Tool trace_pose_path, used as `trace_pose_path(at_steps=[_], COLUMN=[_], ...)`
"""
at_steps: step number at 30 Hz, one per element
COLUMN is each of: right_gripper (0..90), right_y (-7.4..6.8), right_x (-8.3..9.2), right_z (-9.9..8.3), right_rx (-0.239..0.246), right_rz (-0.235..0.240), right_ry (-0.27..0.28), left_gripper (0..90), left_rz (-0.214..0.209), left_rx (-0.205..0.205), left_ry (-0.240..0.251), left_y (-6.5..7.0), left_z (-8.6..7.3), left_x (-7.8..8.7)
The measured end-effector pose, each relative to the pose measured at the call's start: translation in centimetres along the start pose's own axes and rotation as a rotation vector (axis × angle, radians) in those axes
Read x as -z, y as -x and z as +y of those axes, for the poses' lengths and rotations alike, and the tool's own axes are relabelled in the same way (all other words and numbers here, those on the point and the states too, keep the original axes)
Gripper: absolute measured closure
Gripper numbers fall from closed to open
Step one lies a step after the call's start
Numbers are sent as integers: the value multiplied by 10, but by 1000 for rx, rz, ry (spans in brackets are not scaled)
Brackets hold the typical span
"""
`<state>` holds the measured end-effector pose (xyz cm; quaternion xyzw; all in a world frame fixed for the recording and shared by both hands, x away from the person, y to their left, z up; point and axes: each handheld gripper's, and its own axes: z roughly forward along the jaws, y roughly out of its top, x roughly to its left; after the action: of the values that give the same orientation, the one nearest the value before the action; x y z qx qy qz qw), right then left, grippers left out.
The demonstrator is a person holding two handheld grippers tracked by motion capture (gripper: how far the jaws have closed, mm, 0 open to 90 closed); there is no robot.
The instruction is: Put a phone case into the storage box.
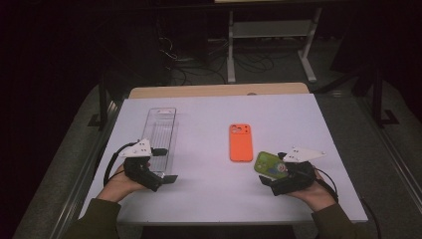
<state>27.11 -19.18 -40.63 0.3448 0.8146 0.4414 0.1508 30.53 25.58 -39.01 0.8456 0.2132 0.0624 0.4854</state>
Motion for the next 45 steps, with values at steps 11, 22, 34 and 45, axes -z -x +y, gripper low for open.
trace_pose_path(at_steps=[11,22,34,45], right_gripper=[0,156,496,760], right_y=[6,27,56,81], right_x=[-12,-37,-80,-112], right_z=[15,42,76,87], right_rx=[-9,-58,-78,-133], right_rz=[-32,-95,-141,-179], right_ry=[-45,-117,-164,-223], left_gripper=[0,0,0,0], left_rz=[2,1,4,6], left_rx=[-3,11,17,21], left_ry=[-16,0,10,16], left_y=[-1,-2,-1,-3], left_z=[-1,-2,-3,-4], left_x=[-2,0,2,4])
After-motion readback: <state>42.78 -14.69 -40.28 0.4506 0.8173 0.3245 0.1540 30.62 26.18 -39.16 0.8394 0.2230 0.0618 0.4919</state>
